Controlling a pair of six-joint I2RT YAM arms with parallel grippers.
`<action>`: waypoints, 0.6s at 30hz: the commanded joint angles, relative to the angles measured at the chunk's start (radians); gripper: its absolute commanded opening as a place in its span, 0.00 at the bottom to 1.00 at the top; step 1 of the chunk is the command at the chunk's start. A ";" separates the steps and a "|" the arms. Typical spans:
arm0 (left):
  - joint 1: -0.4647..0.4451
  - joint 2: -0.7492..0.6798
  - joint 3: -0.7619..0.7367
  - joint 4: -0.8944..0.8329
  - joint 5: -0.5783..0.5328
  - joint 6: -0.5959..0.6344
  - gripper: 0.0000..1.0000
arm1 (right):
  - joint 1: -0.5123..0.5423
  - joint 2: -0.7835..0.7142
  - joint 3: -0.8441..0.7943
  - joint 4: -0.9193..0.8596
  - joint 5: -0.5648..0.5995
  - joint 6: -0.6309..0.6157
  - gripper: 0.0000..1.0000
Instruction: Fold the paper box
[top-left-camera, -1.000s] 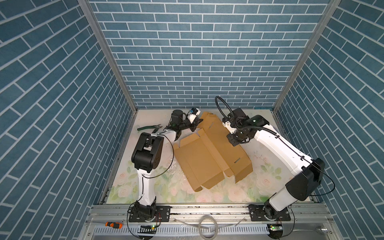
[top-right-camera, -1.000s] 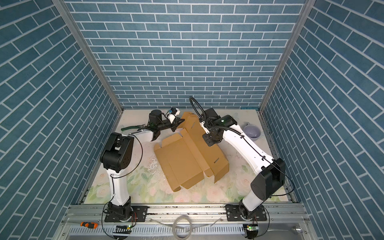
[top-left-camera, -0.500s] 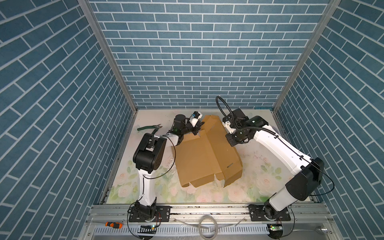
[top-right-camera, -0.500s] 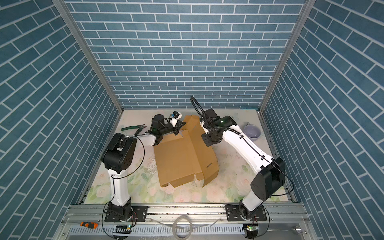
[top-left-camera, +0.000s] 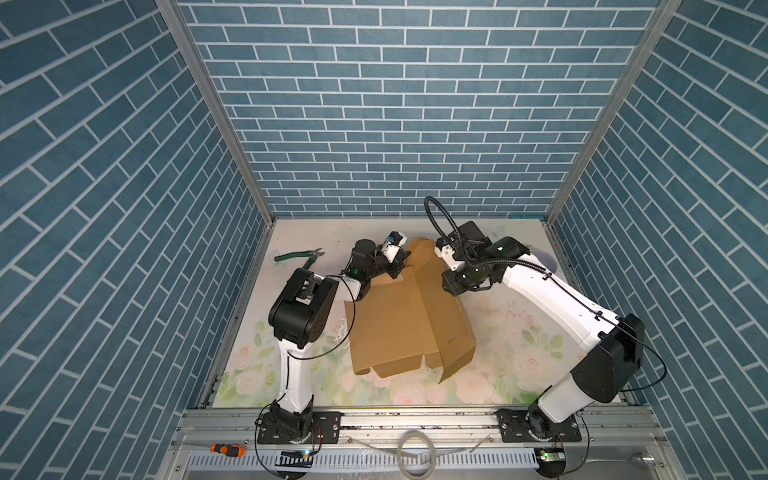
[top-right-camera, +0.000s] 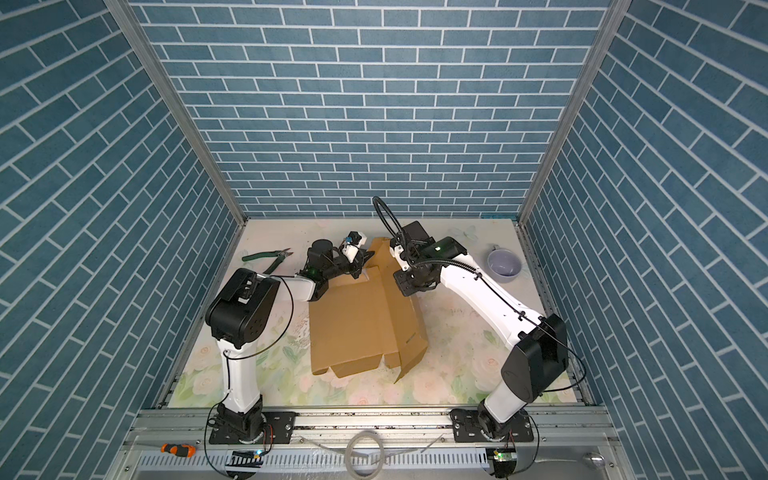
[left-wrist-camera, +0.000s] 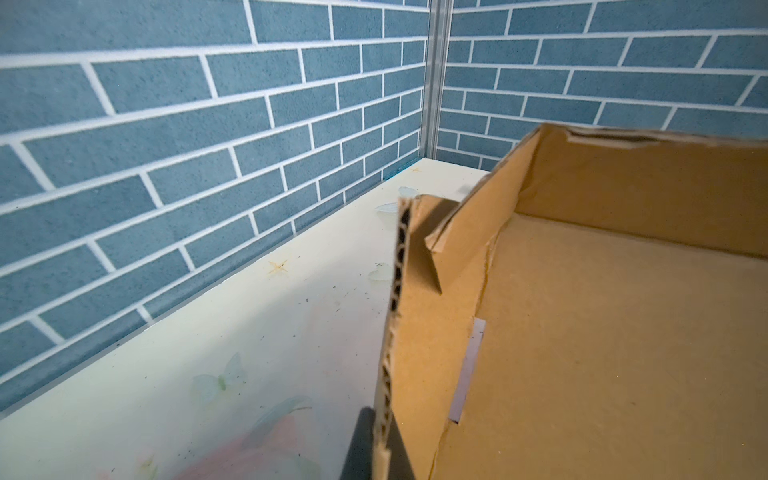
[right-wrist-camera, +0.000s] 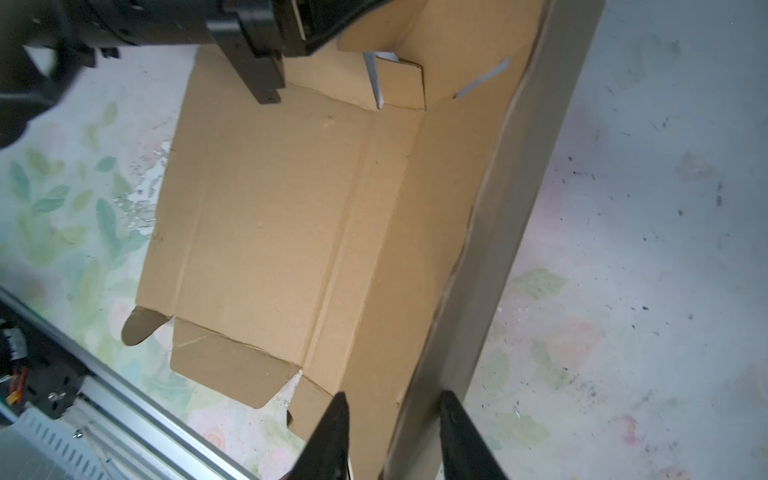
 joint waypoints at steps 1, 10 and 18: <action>-0.005 -0.032 -0.023 0.056 -0.009 -0.015 0.00 | -0.059 -0.024 -0.008 0.057 -0.201 0.095 0.40; -0.005 -0.027 -0.065 0.110 -0.029 -0.040 0.00 | -0.204 -0.067 -0.166 0.328 -0.434 0.353 0.42; -0.006 -0.020 -0.078 0.130 -0.040 -0.040 0.00 | -0.321 -0.105 -0.289 0.564 -0.640 0.583 0.40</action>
